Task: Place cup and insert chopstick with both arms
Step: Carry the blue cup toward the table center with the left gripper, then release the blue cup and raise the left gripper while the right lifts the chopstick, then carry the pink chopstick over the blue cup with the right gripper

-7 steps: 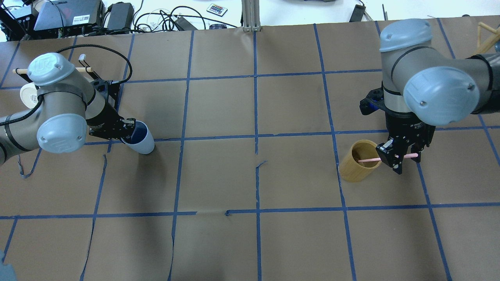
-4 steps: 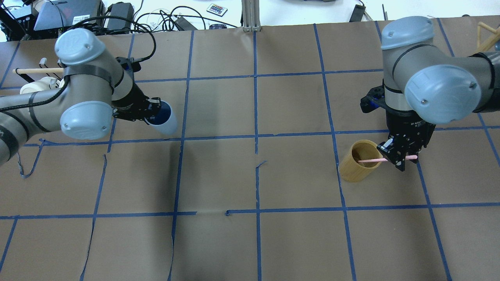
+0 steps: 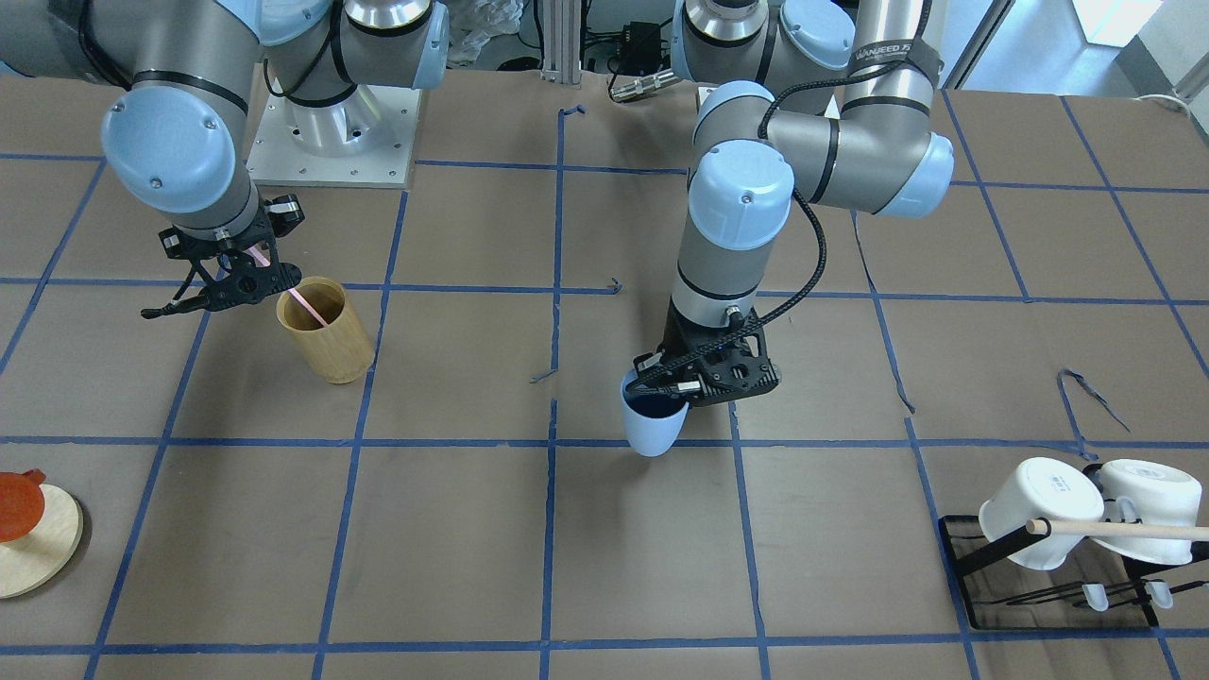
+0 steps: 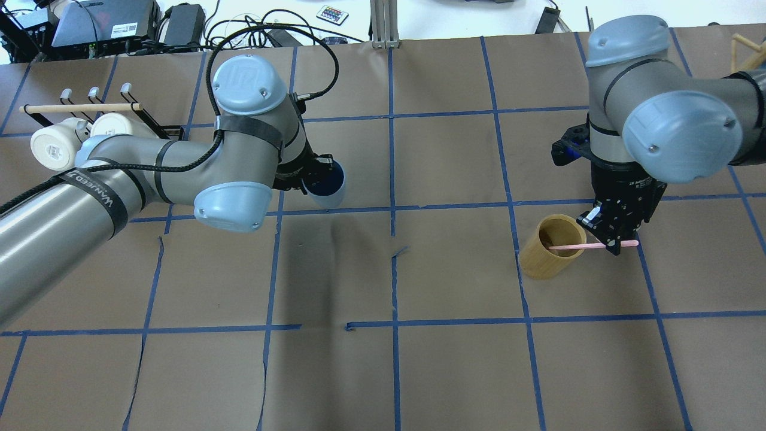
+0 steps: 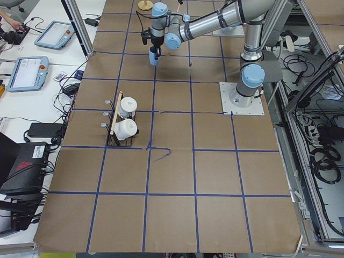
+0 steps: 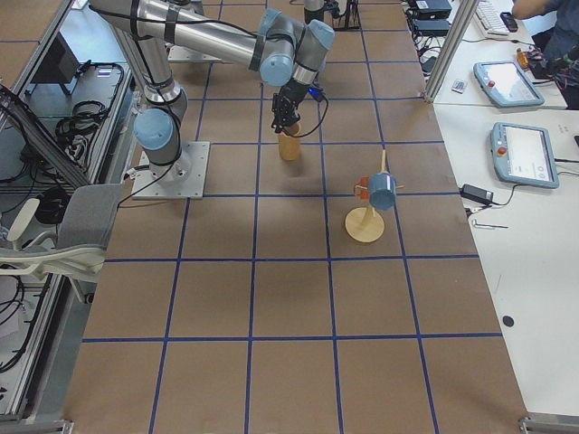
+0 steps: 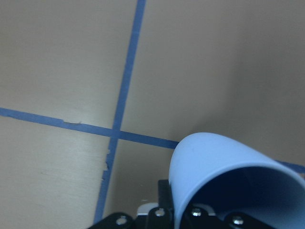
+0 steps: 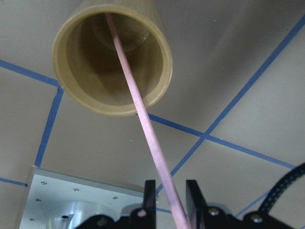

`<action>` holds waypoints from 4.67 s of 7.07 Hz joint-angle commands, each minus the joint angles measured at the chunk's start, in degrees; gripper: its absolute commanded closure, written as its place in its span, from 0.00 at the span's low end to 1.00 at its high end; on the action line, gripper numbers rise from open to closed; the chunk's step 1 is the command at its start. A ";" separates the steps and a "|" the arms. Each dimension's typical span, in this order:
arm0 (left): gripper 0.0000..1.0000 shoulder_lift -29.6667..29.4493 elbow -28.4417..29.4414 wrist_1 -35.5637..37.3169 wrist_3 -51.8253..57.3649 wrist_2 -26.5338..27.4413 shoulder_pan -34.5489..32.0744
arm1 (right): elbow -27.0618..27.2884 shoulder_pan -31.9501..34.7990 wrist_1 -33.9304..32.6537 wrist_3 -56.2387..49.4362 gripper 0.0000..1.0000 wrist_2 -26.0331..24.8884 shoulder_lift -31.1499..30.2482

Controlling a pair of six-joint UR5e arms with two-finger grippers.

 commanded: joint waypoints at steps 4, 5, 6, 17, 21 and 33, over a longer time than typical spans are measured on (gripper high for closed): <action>1.00 -11.14 10.78 2.23 -6.51 1.14 -5.94 | -0.27 0.05 0.58 0.18 0.60 1.32 0.24; 1.00 -11.68 11.57 2.23 -6.59 1.05 -6.03 | -0.09 0.05 0.40 0.09 0.57 1.31 0.33; 1.00 -11.77 12.62 2.84 -6.59 0.79 -6.21 | -0.09 0.05 0.49 0.09 0.59 1.22 0.33; 0.00 -2.75 12.63 -1.25 14.92 0.10 0.08 | 0.09 -0.04 0.75 0.26 0.98 4.37 0.33; 0.00 8.51 15.95 -26.78 19.96 -5.00 11.70 | -5.59 -0.31 8.53 1.06 1.00 6.76 0.07; 0.00 15.92 21.51 -35.05 20.57 -0.26 15.33 | -41.96 18.99 21.76 20.20 1.00 11.24 17.86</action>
